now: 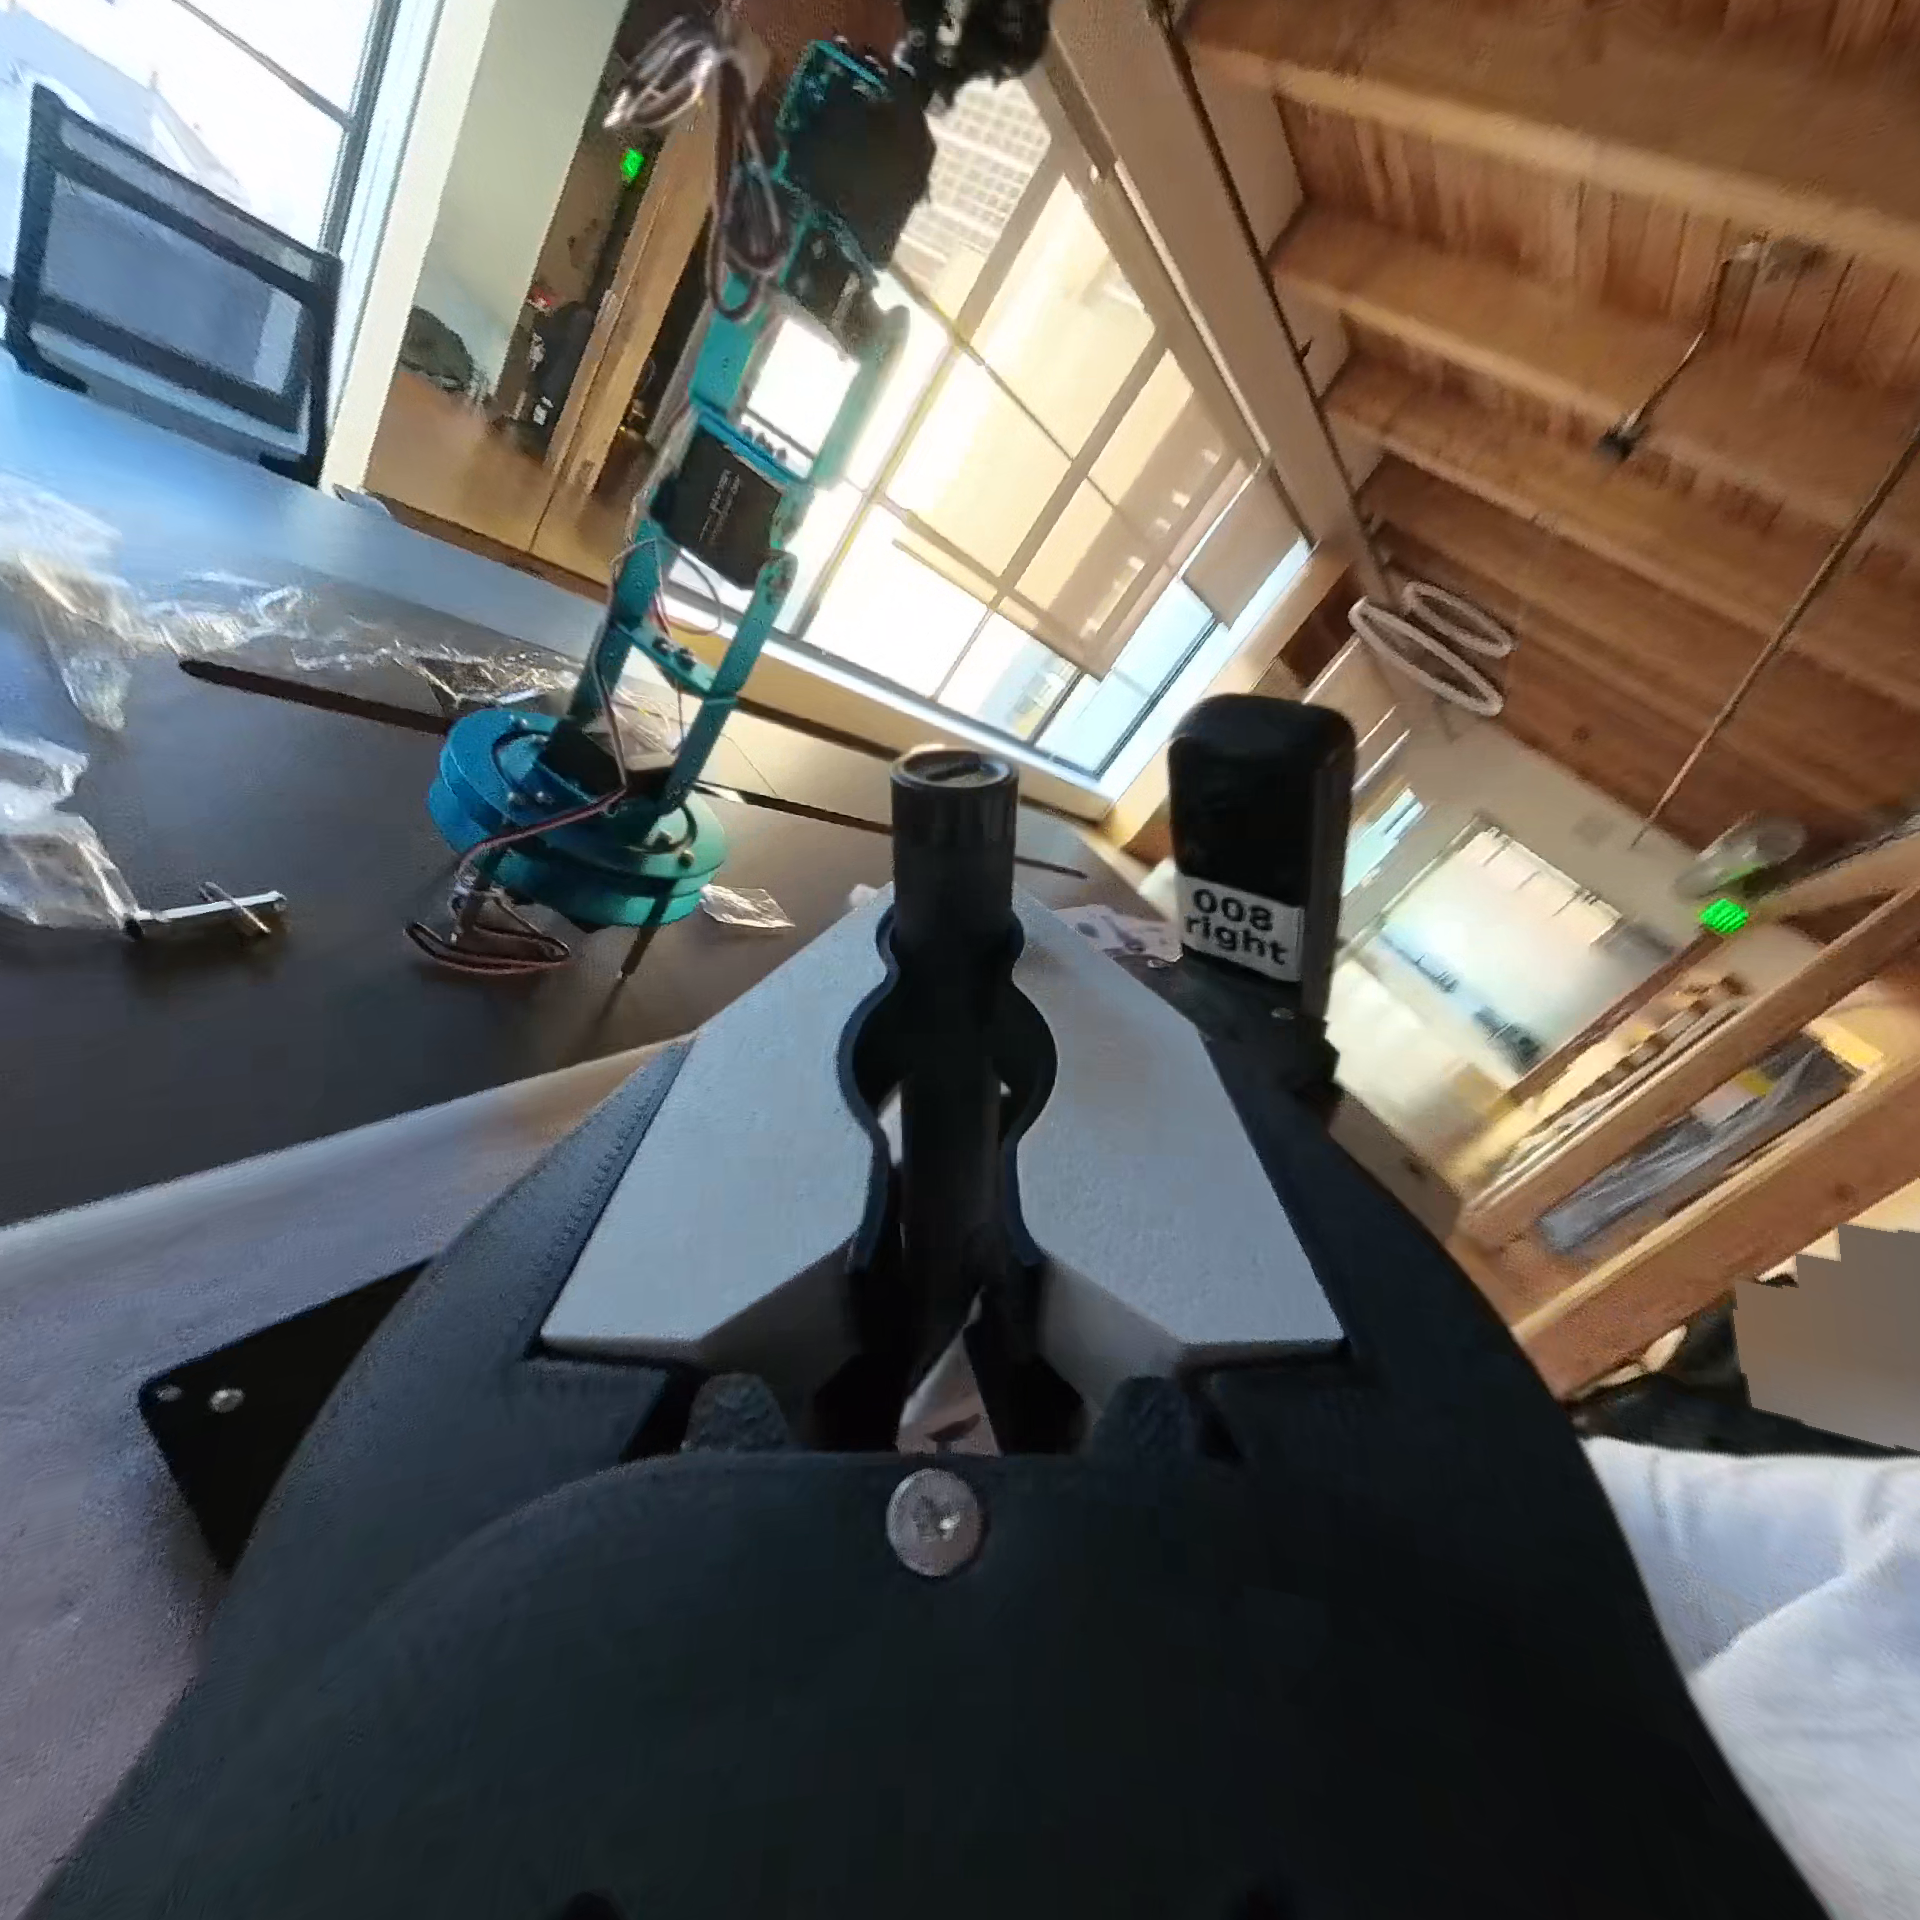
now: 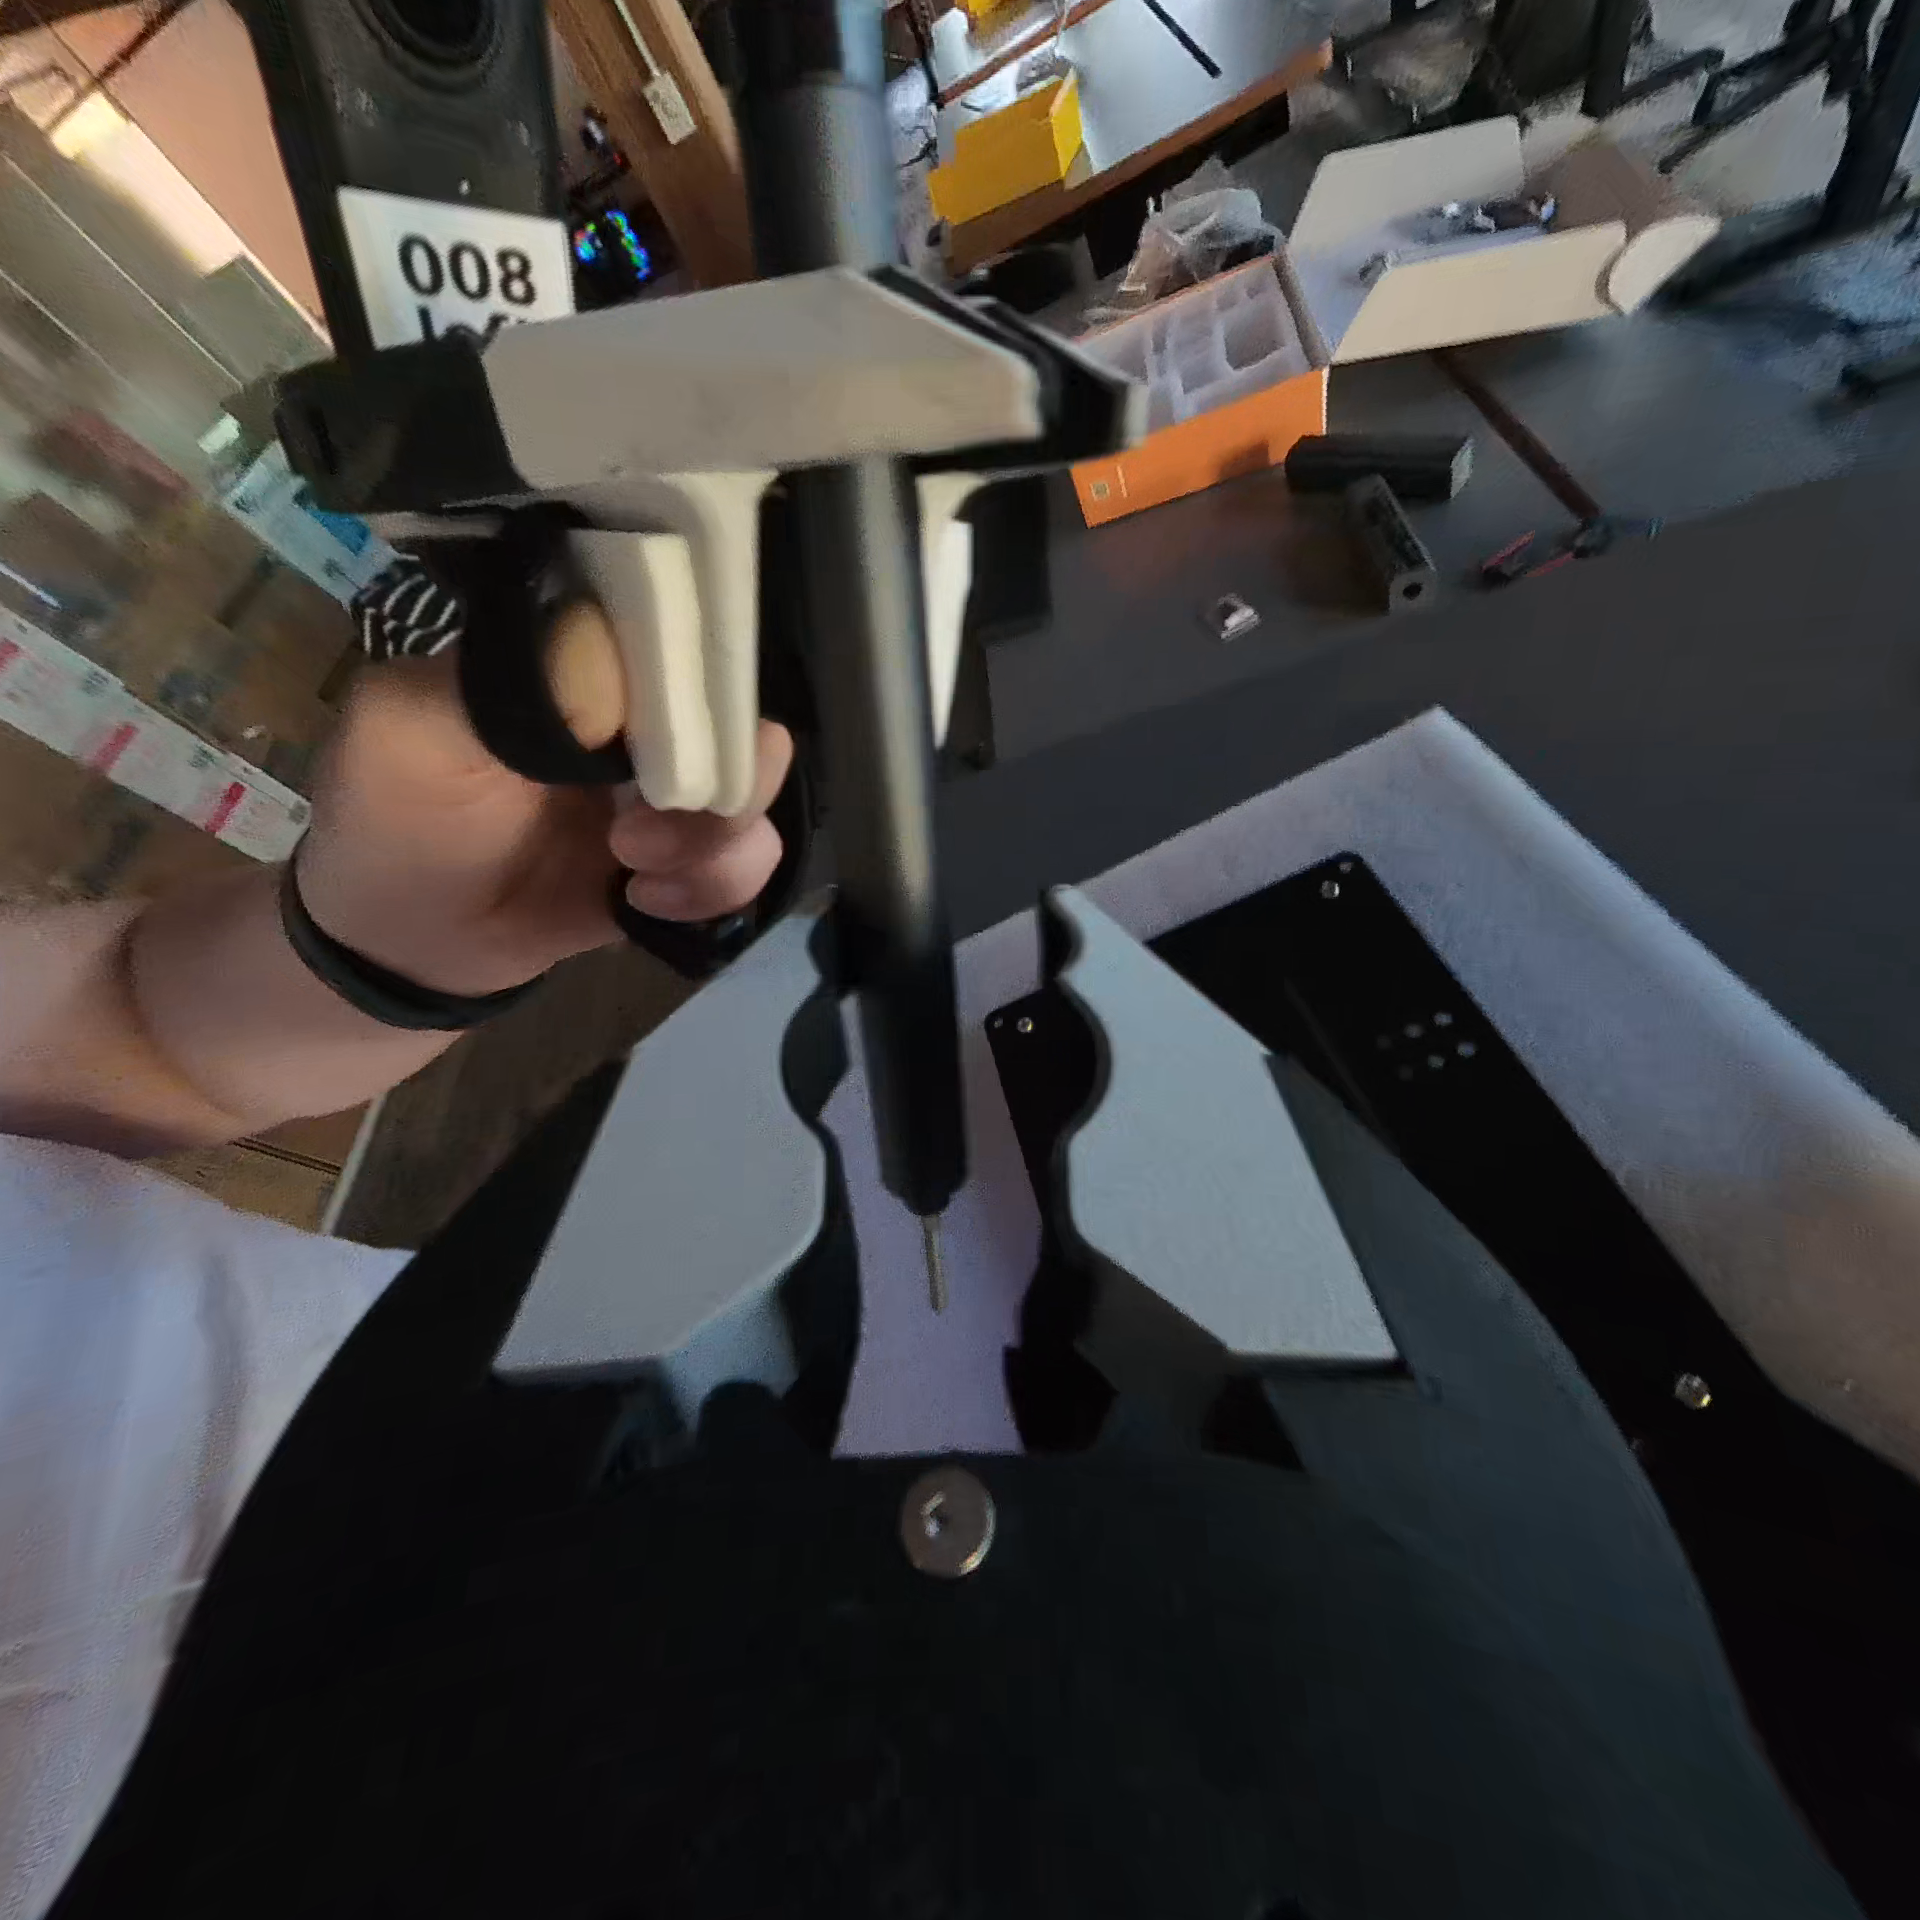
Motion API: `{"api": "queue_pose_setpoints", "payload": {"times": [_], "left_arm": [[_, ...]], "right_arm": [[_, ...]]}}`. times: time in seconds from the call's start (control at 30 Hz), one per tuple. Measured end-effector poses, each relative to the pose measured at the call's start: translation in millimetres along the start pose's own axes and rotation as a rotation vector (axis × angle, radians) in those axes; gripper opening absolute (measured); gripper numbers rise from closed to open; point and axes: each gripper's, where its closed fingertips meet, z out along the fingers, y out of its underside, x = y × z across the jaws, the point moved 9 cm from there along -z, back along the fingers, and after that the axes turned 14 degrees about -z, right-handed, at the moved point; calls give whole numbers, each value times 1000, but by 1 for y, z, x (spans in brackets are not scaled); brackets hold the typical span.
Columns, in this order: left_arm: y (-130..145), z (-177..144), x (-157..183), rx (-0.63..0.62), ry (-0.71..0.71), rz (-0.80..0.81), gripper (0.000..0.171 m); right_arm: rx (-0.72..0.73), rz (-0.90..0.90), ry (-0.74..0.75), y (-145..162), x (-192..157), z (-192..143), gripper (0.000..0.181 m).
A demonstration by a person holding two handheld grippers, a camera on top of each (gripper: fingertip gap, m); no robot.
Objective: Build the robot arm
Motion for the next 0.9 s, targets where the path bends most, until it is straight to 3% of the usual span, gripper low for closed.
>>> {"api": "queue_pose_setpoints", "payload": {"times": [0.03, 0.2, 0.27, 0.33, 0.43, 0.57, 0.73, 0.9], "left_arm": [[-1, 2, 4, -5, -11, 34, 8], [-5, 5, 10, -52, 65, 82, 9], [-9, 5, 7, -86, 99, 71, 26], [-17, -2, 1, -97, 110, 65, 33], [-22, -28, -18, -119, 66, 88, 31], [-11, -63, -46, -158, 7, 45, 30], [11, -87, -72, -222, -7, -34, 28], [13, -96, -83, -248, 52, -99, 24]], "right_arm": [[5, -29, -14, -3, -3, -1, 16], [-44, -150, 90, -10, -6, -19, 14], [-93, -180, 172, -9, -5, -34, 15], [-132, -163, 243, -2, -4, -57, 14], [-200, -44, 363, 25, 2, -102, 14], [-354, 258, 430, 76, 9, -152, 15], [-361, 500, 541, 120, 9, -184, 15], [-329, 693, 713, 148, -3, -203, 15]]}}
